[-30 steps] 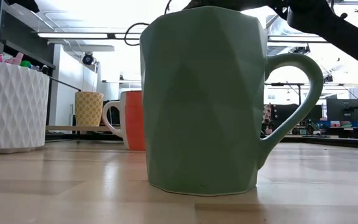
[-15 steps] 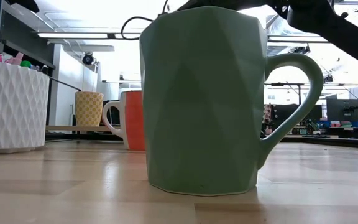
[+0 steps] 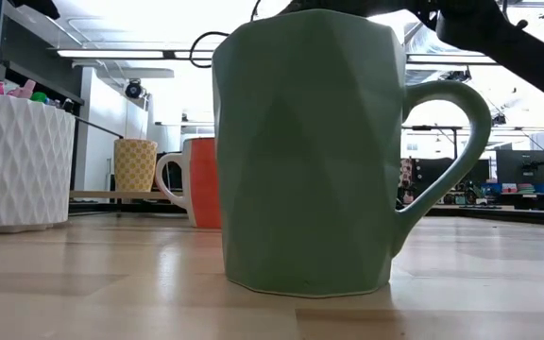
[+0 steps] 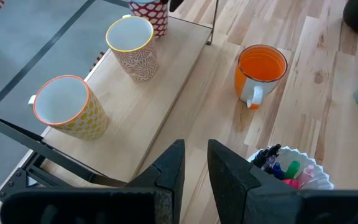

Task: Place coffee mugs
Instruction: Adjust the colored mugs on the shelf

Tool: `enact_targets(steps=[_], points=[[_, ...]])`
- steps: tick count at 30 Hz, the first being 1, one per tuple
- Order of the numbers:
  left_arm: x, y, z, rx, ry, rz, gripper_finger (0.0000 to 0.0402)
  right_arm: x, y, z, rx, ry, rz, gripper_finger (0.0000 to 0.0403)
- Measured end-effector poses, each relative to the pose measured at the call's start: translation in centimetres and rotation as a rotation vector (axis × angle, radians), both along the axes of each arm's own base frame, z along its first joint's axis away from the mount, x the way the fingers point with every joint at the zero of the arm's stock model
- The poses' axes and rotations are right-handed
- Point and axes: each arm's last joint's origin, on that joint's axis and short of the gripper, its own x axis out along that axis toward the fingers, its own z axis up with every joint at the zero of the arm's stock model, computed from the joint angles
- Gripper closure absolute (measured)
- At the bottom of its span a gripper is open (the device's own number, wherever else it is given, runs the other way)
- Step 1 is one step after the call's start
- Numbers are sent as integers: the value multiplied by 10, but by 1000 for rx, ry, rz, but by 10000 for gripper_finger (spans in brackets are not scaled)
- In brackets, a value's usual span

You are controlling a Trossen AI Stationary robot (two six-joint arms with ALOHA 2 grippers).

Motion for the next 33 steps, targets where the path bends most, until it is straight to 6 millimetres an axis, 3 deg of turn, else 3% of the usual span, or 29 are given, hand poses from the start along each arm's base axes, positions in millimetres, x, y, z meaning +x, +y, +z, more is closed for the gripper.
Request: enact_targets(steps=[14,20,27,33], points=[[0,0,0,0,0,0,342,-4,-3,-1,44,11,10,300],[0,0,0,0,0,0,342,6,16,0,81,-27,85,300],[0,0,0,0,0,0,342,27,45,6,-21,-115,201,300],[0,0,0,0,0,1,342,42,53,15,-67,-266,267,300]])
